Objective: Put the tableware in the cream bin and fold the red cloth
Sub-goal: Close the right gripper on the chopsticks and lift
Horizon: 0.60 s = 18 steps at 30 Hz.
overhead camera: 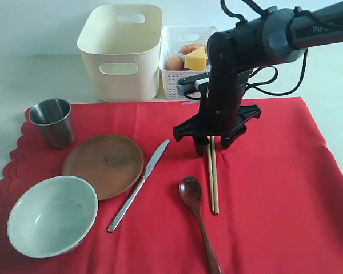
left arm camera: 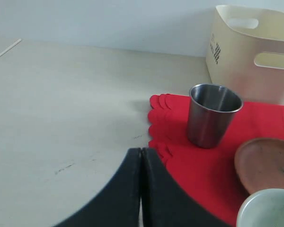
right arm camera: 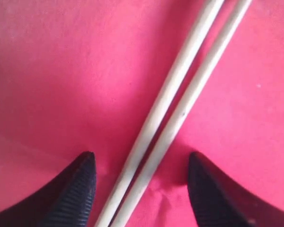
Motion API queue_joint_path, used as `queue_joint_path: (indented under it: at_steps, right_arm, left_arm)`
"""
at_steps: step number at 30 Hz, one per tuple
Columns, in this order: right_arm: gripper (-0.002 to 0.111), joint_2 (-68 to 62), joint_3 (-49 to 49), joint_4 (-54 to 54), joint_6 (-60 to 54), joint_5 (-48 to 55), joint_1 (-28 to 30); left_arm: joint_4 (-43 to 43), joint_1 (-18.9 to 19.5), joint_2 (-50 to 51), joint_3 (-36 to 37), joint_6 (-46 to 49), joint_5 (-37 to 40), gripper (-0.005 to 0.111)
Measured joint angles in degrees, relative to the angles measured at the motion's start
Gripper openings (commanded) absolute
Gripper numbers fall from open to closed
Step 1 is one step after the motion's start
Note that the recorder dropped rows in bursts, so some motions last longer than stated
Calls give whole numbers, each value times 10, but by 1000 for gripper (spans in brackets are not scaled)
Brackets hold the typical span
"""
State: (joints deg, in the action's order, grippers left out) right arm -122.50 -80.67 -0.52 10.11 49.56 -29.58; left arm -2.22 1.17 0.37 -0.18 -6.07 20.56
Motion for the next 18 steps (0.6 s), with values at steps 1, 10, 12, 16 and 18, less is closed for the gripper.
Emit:
queue_joint_path:
  at_steps: [1,10,12,16,18]
  right_arm:
    - [54,-3,0,0,0,0,0]
    - [28,-7,-2,-1,-17,0,0]
    - [25,-7,-2,-1,-17,0,0]
    - [23,-7,-2,-1,-19,0,0]
    - [23,-7,-2,-1,-19,0,0]
  left_arm:
    - [0,0,0,0,0,0,0]
    - [0,0,0,0,0,0,0]
    - [0,0,0,0,0,0,0]
    - [0,0,0,0,0,0,0]
    - [0,0,0,0,0,0,0]
